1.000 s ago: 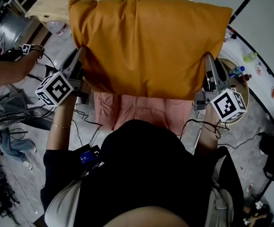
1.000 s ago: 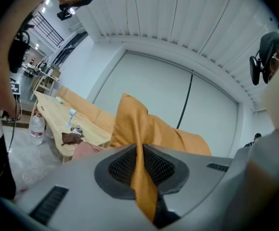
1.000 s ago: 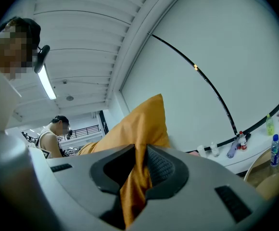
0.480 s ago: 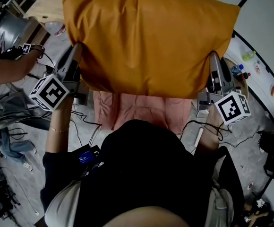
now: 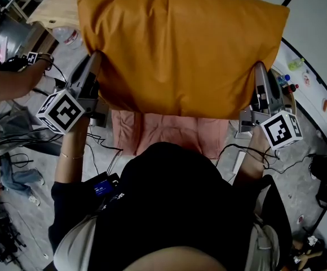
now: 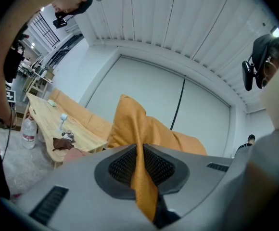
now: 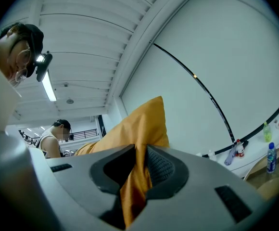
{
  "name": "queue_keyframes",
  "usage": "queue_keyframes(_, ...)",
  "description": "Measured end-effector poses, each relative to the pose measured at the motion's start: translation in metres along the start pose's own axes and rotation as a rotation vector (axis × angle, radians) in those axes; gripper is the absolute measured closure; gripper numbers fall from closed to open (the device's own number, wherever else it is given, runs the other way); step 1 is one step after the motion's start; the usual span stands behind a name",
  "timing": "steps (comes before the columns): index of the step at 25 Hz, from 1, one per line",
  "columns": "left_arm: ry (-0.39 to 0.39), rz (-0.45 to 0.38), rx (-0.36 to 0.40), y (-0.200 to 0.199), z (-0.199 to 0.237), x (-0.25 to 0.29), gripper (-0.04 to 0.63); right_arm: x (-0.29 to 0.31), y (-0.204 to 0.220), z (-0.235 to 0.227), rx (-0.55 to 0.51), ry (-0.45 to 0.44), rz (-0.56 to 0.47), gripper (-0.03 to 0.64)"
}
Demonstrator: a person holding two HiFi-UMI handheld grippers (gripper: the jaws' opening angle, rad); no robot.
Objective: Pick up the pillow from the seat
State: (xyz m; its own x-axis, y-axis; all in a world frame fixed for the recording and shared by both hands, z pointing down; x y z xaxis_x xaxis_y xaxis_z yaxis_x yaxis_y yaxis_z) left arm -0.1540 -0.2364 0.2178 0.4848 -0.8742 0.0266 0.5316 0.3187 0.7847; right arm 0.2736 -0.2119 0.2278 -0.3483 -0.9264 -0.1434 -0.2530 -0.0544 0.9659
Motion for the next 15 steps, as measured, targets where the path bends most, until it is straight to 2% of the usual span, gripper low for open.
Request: queue_keyframes(15,0.015,-0.002,-0.016,-0.0007,-0.0021,0.0012,0.543,-0.0030,-0.0047,0.0012,0.011,0.006,-0.010,0.534)
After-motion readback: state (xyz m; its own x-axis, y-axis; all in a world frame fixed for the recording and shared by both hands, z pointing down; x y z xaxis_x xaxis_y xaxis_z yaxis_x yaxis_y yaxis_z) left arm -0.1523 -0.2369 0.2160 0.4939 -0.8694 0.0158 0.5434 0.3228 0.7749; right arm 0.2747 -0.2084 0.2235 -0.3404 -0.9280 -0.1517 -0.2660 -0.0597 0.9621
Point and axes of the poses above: the fingertips, and each gripper's own axes: x forward along the fingers, z to its left, y out of its underside, the point moved 3 cm from there along -x, backward along the fingers, and after that the axes turned 13 degrees about -x, right-handed, at the moved point
